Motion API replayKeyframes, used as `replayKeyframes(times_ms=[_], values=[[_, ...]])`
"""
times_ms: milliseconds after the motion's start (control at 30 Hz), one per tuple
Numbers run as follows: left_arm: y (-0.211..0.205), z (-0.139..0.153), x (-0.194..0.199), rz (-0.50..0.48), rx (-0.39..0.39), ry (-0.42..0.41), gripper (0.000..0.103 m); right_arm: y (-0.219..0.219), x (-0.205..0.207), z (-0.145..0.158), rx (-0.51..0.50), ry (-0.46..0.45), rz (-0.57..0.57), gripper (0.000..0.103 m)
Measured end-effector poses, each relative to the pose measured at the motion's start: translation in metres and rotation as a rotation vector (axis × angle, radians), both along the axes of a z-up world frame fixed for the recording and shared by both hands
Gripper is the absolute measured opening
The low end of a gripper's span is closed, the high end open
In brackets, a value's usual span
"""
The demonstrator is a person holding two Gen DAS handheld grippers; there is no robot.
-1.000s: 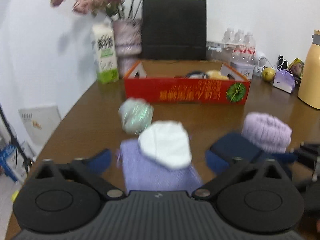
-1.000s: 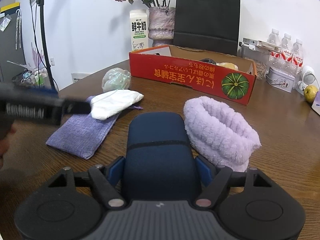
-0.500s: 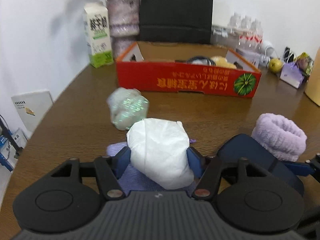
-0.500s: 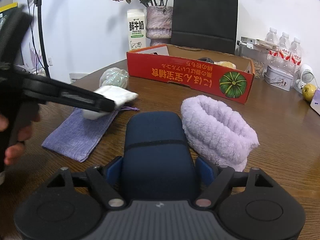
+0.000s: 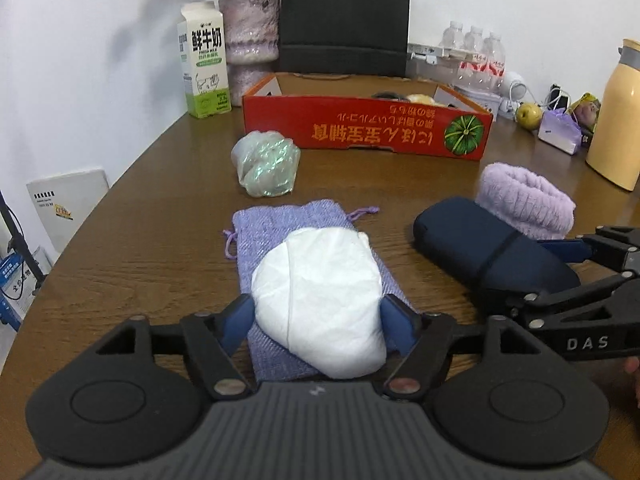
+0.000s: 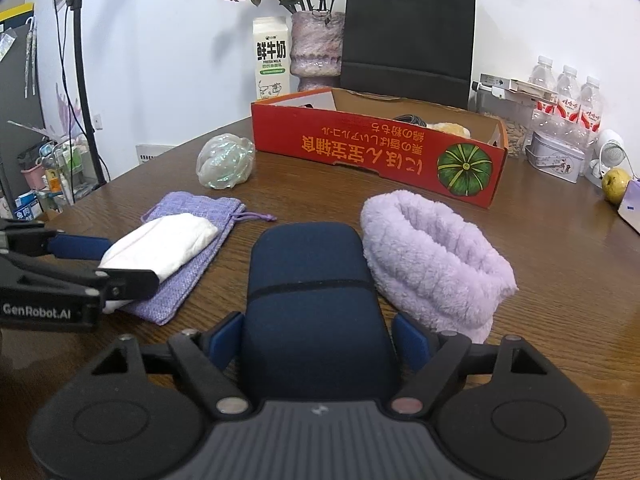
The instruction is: Organize objects
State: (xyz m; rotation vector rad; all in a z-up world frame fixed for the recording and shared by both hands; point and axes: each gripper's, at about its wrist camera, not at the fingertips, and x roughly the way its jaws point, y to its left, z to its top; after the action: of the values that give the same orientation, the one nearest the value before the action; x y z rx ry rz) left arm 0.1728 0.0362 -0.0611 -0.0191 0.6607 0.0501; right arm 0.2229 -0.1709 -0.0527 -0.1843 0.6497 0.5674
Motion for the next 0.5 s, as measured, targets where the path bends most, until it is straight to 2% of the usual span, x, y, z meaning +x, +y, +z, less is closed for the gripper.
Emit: replayKeyframes(times_ms=[33, 133, 200, 233, 267, 333, 400, 467, 500], values=[[-0.001, 0.001, 0.001, -0.002, -0.004, -0.007, 0.082, 0.001, 0.0, 0.0, 0.001, 0.0, -0.001, 0.08], [-0.003, 0.002, 0.004, -0.004, -0.006, -0.014, 0.084, 0.005, 0.003, 0.0, 0.004, 0.005, 0.006, 0.083], [-0.002, 0.0, 0.007, 0.0, -0.011, -0.009, 0.08, 0.008, 0.006, 0.0, 0.0, 0.006, 0.004, 0.086], [-0.001, -0.001, 0.009, 0.004, -0.017, 0.002, 0.073, 0.01, 0.008, 0.0, -0.001, 0.01, 0.0, 0.092], [0.0, -0.003, 0.011, 0.007, -0.022, 0.01, 0.072, 0.012, 0.01, -0.001, -0.005, 0.017, 0.005, 0.098], [0.001, -0.004, 0.01, 0.011, -0.019, 0.011, 0.071, 0.014, 0.012, -0.002, -0.008, 0.023, 0.007, 0.1], [0.001, -0.004, 0.009, 0.01, -0.017, 0.007, 0.07, 0.014, 0.012, -0.002, -0.005, 0.023, 0.005, 0.098], [0.002, -0.003, 0.008, 0.011, -0.022, 0.004, 0.069, 0.013, 0.01, -0.001, 0.002, 0.014, -0.001, 0.086], [0.002, -0.002, 0.007, 0.013, -0.026, 0.001, 0.069, 0.012, 0.009, 0.0, 0.006, 0.009, 0.0, 0.083]])
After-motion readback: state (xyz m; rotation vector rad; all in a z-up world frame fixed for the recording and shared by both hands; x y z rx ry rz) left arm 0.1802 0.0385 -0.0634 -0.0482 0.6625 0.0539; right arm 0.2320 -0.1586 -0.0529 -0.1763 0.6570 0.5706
